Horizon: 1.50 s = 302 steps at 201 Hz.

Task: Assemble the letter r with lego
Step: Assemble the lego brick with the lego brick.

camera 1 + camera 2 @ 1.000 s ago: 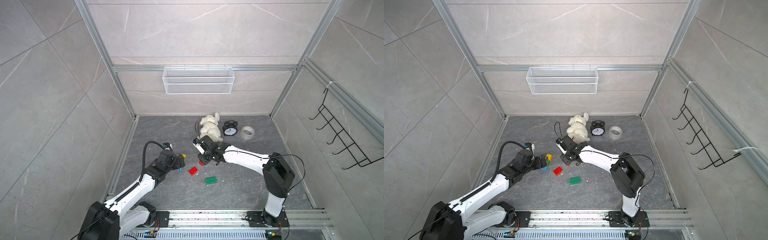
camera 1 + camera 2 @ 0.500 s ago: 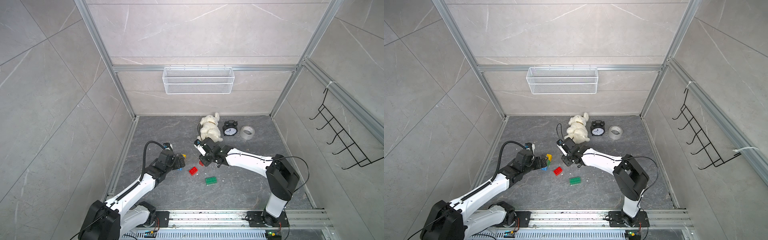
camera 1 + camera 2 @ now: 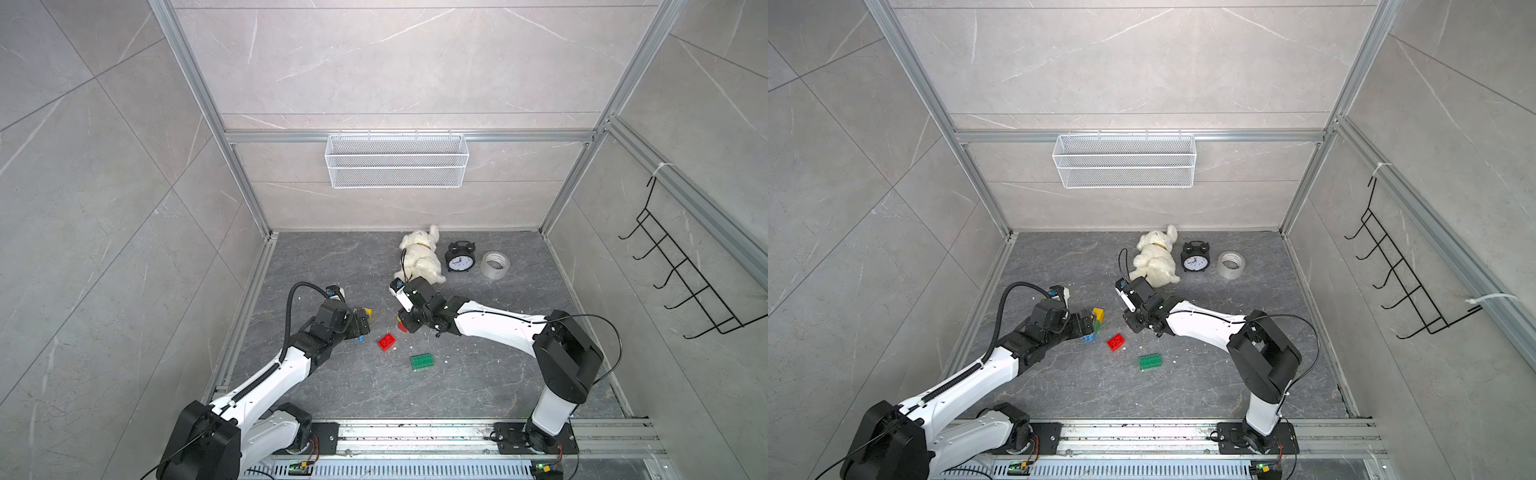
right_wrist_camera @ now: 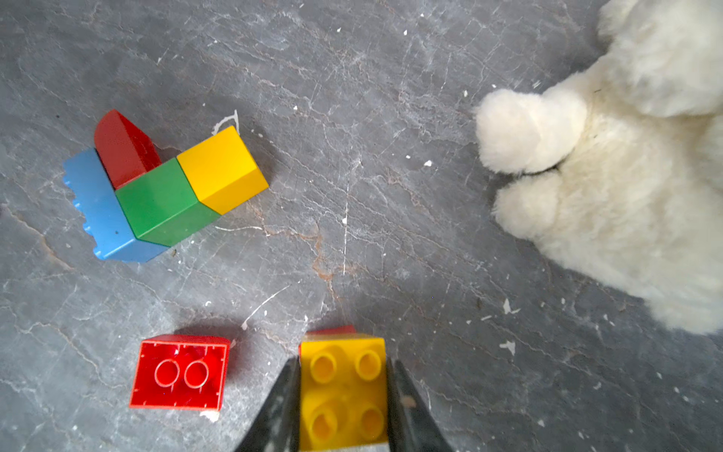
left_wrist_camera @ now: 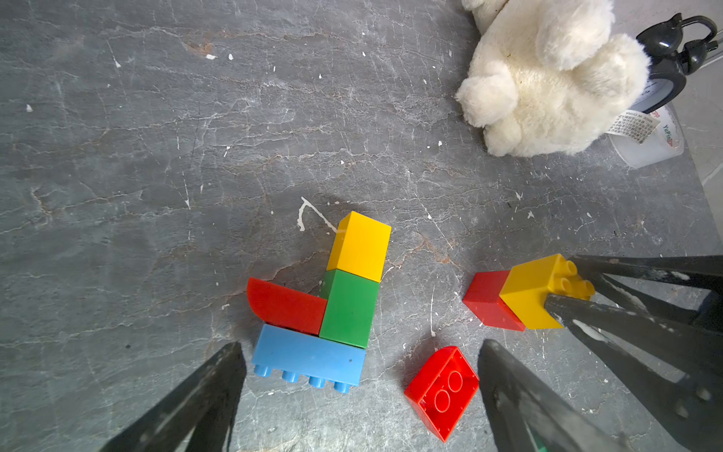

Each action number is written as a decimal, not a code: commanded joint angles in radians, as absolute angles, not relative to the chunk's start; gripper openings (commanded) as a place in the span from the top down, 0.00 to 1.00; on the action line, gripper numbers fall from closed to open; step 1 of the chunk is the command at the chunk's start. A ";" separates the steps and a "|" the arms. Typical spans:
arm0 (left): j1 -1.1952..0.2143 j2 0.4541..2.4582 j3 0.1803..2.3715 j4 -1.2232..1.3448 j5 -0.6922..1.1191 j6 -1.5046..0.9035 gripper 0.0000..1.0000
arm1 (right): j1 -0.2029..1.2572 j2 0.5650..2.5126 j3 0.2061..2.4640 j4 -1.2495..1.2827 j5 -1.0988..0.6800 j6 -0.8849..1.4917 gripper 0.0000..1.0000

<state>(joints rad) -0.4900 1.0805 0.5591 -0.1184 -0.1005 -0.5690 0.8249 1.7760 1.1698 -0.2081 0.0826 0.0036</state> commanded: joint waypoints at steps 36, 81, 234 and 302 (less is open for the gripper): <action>-0.486 1.074 0.592 -0.107 -0.093 -0.575 0.04 | 0.836 1.759 1.133 -0.287 -0.007 0.015 0.74; -0.485 1.082 0.591 -0.106 -0.094 -0.575 0.05 | 0.836 1.677 1.079 -0.246 -0.004 0.022 0.74; -0.481 1.117 0.599 -0.101 -0.080 -0.580 0.04 | 0.836 1.650 0.984 -0.184 -0.109 -0.136 0.73; -0.482 1.137 0.605 -0.099 -0.079 -0.584 0.04 | 0.843 1.680 1.012 -0.327 -0.074 -0.220 0.74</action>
